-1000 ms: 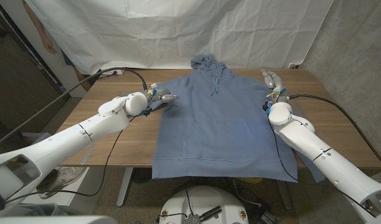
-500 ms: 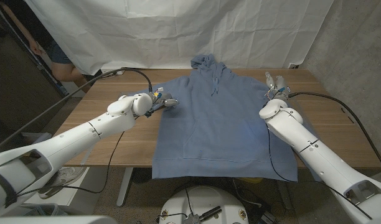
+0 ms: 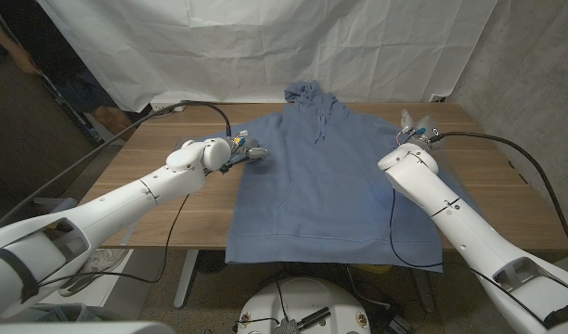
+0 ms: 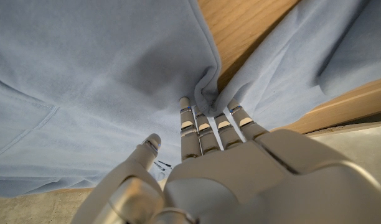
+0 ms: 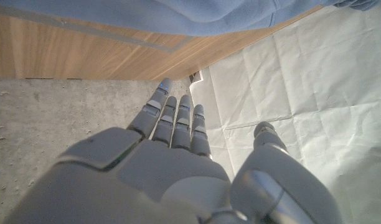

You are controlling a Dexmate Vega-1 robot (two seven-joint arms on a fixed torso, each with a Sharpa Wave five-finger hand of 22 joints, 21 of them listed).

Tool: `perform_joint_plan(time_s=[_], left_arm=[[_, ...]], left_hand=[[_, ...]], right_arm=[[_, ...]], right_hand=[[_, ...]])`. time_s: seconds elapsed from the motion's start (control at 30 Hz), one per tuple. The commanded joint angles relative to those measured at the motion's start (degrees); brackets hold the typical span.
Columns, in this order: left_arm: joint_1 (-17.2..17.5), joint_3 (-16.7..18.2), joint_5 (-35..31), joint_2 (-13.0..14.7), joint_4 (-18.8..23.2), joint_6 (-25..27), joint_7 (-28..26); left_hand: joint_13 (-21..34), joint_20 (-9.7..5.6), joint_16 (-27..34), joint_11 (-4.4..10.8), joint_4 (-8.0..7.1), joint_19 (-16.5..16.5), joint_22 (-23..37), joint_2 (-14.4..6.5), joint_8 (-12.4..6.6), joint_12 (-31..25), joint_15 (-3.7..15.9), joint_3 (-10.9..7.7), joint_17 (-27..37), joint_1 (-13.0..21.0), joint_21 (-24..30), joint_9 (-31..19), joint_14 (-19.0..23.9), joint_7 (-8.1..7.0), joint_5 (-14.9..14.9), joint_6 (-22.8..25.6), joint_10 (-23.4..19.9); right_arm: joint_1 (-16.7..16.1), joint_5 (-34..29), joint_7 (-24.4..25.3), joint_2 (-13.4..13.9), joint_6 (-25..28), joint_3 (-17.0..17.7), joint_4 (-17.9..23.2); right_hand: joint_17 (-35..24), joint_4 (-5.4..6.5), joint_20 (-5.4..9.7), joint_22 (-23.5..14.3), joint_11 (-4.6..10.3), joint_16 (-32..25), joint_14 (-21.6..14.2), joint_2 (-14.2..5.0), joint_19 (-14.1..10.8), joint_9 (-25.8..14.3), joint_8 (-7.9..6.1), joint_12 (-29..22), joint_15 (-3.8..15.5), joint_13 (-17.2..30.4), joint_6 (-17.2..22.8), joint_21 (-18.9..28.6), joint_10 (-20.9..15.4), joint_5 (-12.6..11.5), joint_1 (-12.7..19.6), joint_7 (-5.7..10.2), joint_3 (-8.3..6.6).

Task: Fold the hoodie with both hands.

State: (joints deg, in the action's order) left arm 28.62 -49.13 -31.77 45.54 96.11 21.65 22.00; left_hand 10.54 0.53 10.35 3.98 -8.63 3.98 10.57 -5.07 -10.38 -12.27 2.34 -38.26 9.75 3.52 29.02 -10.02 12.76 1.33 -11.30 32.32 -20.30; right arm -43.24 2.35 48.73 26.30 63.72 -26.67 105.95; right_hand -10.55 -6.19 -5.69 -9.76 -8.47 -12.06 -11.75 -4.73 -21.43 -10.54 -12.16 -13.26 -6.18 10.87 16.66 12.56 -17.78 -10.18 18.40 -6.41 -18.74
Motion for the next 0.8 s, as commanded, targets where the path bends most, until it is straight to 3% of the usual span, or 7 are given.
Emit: perform_joint_plan(time_s=[0.03,0.2,0.33,0.43,0.63,0.8], left_arm=[[-0.36,-0.07,-0.2,-0.71,-1.33,-0.74,0.36],[-0.18,0.04,-0.35,-0.57,-0.97,-0.62,0.37],[0.06,0.22,-0.36,-0.45,-0.56,-0.35,0.39],[0.19,0.26,-0.45,-0.35,-0.26,-0.23,0.47],[0.4,0.35,-0.52,-0.31,0.17,0.08,0.63],[0.53,0.35,-0.71,-0.27,0.5,0.27,0.71]], left_hand=[[0.12,0.12,-0.07,-0.15,-0.47,0.44,0.06,-2.8,-0.1,0.22,2.2,-0.17,0.18,-0.21,-0.1,-0.28,-0.26,0.1,0.23,-0.09,0.2],[0.13,0.07,-0.04,-0.16,-0.53,0.5,0.07,-2.82,-0.11,0.26,2.22,-0.18,0.18,-0.31,-0.12,-0.29,-0.28,-0.02,0.22,-0.14,0.18],[0.13,0.06,-0.02,-0.08,-0.56,0.52,0.07,-2.84,-0.15,0.26,2.32,-0.18,0.18,-0.38,-0.15,-0.29,-0.25,-0.05,0.22,-0.1,0.1],[0.13,0.07,0.0,-0.18,-0.59,0.53,0.07,-2.85,-0.21,0.28,2.38,-0.18,0.17,-0.44,-0.19,-0.29,-0.26,0.0,0.21,0.0,0.07],[0.13,-0.03,0.06,0.07,-0.61,0.59,0.07,-2.85,-0.24,0.3,2.39,-0.2,0.16,-0.53,-0.23,-0.3,-0.14,-0.02,0.2,0.05,-0.01],[0.13,-0.07,0.08,-0.16,-0.63,0.67,0.07,-2.85,-0.26,0.33,2.43,-0.21,0.15,-0.62,-0.27,-0.3,-0.12,0.01,0.19,0.06,-0.05]], right_arm=[[4.31,0.71,-3.24,-0.79,14.05,-1.36,-1.95],[5.93,2.52,-5.31,-0.82,16.27,-1.8,-4.39],[6.93,6.07,-4.15,0.39,16.27,-2.4,-5.82],[8.48,13.07,-0.16,2.53,16.27,-3.85,-6.9],[14.01,35.99,14.42,7.76,16.27,-9.5,-10.78],[16.05,41.15,15.27,10.03,16.27,-12.21,-11.97]], right_hand=[[-0.24,-0.46,-0.11,-0.27,0.4,0.72,1.41,0.79,1.46,-0.19,0.74,0.81,-0.04,0.13,-1.18,-0.69,1.47,0.13,-0.05,0.64,0.2],[-0.35,-0.92,-0.2,-0.28,0.86,1.49,3.76,1.7,3.97,-0.26,1.49,1.88,0.19,0.24,-3.34,-1.69,4.17,0.11,-0.17,0.77,0.79],[-0.36,-1.28,-0.13,-0.26,1.26,2.05,6.67,2.06,6.6,-0.32,1.9,2.45,0.01,0.32,-5.43,-2.28,6.5,0.15,0.01,1.07,1.04],[-0.34,-1.43,-0.46,-0.24,1.48,2.04,7.56,2.17,7.6,-0.34,2.0,2.55,0.36,0.35,-6.36,-2.38,7.36,0.17,0.16,1.42,1.11],[-0.31,-1.74,-0.61,-0.21,1.9,2.16,9.35,2.36,8.81,-0.37,2.08,2.76,0.5,0.38,-7.94,-2.4,9.18,0.16,0.54,1.63,1.17],[-0.29,-1.93,-0.68,-0.2,2.03,2.0,9.7,2.47,9.1,-0.38,2.0,2.61,0.64,0.4,-8.5,-2.29,9.51,0.12,0.82,2.02,1.15]])
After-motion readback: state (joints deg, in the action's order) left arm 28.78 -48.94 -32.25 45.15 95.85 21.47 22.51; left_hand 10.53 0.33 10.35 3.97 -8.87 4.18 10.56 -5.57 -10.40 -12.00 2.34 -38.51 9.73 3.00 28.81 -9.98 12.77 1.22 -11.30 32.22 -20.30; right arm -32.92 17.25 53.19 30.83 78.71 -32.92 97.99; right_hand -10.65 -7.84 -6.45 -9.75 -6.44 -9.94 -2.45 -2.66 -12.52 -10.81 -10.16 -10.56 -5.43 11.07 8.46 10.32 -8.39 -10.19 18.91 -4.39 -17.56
